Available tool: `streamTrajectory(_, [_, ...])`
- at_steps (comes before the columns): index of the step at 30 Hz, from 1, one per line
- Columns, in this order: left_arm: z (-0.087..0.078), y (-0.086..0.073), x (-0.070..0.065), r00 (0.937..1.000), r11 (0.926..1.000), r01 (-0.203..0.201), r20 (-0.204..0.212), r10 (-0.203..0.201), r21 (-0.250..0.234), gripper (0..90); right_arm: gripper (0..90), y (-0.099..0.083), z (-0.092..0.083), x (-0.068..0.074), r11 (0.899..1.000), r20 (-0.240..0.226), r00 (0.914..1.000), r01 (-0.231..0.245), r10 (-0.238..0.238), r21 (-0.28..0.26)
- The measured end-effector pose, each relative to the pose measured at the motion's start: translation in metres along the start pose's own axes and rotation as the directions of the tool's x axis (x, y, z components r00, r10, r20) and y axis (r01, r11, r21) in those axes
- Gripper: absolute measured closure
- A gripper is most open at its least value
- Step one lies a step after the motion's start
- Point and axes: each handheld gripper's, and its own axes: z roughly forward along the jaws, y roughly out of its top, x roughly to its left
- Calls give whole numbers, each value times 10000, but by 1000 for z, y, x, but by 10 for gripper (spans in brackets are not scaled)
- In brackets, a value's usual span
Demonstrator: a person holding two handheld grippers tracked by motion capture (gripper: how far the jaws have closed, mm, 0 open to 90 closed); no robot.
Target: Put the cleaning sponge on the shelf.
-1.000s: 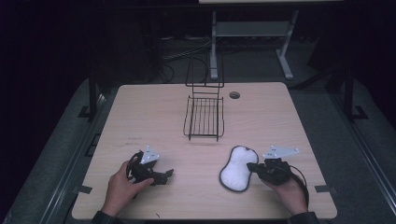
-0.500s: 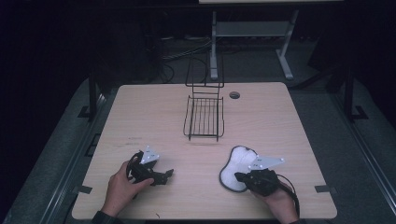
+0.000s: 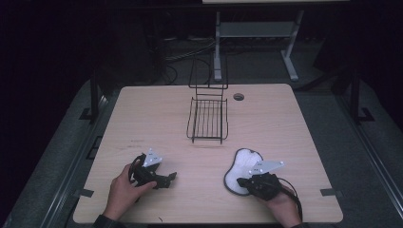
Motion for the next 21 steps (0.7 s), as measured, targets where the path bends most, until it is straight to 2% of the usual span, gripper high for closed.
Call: streamTrajectory(21, [0,0,0,10000,10000,0,1,0,0,123,897,-10,-17,-22,9985,393,9979,-513,506,179])
